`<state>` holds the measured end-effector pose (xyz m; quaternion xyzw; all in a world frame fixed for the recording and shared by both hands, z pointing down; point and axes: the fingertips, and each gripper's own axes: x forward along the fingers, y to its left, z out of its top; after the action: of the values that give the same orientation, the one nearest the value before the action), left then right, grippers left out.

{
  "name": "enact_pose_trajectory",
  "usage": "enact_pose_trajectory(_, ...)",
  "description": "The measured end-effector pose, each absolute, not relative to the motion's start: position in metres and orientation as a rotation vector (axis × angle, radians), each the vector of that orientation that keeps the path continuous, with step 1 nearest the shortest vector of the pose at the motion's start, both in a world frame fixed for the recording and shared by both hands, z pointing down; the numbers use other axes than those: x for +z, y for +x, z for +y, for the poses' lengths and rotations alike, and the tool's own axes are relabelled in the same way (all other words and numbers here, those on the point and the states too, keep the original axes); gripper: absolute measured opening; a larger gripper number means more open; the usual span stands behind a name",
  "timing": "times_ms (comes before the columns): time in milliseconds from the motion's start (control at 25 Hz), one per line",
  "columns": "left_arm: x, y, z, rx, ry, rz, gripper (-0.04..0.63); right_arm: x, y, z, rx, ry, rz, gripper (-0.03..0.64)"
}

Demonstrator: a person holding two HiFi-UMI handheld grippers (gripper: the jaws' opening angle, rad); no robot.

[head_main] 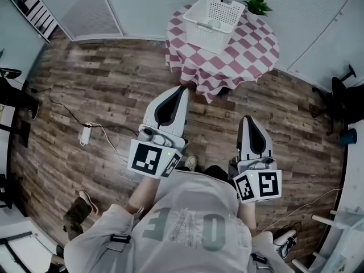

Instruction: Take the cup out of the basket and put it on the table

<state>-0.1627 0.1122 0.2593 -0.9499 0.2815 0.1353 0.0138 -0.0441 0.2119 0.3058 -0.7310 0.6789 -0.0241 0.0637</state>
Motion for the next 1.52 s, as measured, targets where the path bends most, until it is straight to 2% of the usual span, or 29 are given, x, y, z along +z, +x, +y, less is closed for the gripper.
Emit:
enact_pose_trajectory(480,0.276,-0.144,-0.001,0.404,-2.981,1.024,0.006,0.324,-0.002,0.106,-0.192,-2.179,2.097,0.011)
enact_pose_trajectory(760,0.279,-0.064,-0.056,0.404,-2.952,1.013,0.006,0.328,0.059,0.038,-0.104,-2.147,2.177,0.011)
enact_pose_trajectory(1040,0.238,0.020,-0.153,0.426,-2.871,1.016,0.005,0.280,0.147,-0.069,0.067,-2.087,2.168,0.011)
enact_pose_trajectory(1320,0.233,0.088,-0.216,0.364,-2.870,1.032,0.006,0.274,0.193,-0.145,0.014,-1.969,2.216,0.011)
enact_pose_trajectory(1520,0.231,0.108,-0.236,0.338,-2.875,1.016,0.006,0.278,0.209,-0.170,-0.043,-1.979,2.223,0.011)
